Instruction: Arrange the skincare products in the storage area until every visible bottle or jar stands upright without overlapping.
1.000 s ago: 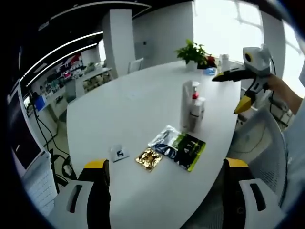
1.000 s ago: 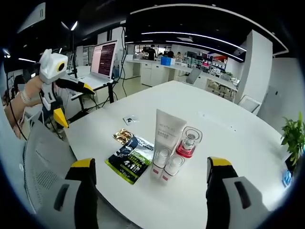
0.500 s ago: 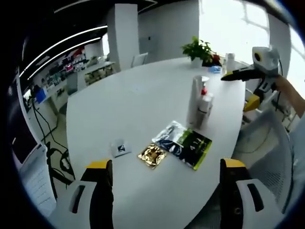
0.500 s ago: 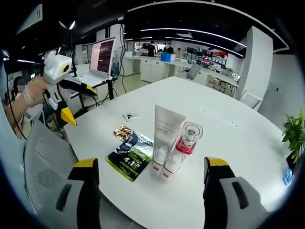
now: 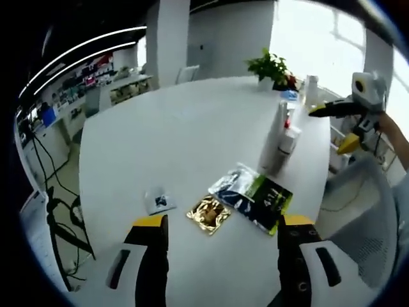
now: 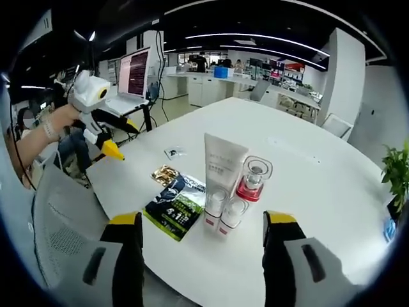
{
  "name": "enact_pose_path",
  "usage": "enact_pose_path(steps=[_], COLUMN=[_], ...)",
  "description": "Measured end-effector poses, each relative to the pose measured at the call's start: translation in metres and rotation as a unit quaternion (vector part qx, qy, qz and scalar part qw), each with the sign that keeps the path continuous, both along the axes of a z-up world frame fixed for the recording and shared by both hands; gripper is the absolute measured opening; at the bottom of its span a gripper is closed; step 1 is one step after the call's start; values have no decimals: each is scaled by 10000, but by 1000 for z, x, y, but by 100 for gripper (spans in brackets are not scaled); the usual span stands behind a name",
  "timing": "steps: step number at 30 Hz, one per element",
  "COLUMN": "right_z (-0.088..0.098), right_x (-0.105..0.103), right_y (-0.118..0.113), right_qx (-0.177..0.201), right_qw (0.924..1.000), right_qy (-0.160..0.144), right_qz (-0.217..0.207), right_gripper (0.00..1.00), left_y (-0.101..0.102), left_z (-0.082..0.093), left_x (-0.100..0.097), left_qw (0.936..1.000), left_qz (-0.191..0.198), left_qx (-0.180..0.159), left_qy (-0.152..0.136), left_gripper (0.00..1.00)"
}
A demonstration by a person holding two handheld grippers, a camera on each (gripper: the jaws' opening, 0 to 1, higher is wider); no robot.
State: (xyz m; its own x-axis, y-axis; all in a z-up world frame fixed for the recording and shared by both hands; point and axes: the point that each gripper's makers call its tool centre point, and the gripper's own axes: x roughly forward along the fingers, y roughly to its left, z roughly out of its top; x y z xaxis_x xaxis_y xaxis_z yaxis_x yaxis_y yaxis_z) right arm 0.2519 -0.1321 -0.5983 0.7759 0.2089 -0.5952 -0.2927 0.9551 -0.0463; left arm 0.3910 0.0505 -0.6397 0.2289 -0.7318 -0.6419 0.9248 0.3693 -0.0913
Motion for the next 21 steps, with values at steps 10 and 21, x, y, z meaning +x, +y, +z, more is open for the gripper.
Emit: enact_pose_path(steps=[10,21], right_z=[-1,-3], right_x=[-1,-3], right_y=[1,-1], right_qx=[85,154], right_qw=[9999,9999], right_qy=[-2,41], right_qz=[68,34], right_gripper=[60,54], left_y=[-9,-11], left_z=[-22,-51], left_x=[31,74], left_qw=[9998,9982], left_qz=[30,315], left_qx=[81,326], left_qy=[177,399], left_gripper=[54,54])
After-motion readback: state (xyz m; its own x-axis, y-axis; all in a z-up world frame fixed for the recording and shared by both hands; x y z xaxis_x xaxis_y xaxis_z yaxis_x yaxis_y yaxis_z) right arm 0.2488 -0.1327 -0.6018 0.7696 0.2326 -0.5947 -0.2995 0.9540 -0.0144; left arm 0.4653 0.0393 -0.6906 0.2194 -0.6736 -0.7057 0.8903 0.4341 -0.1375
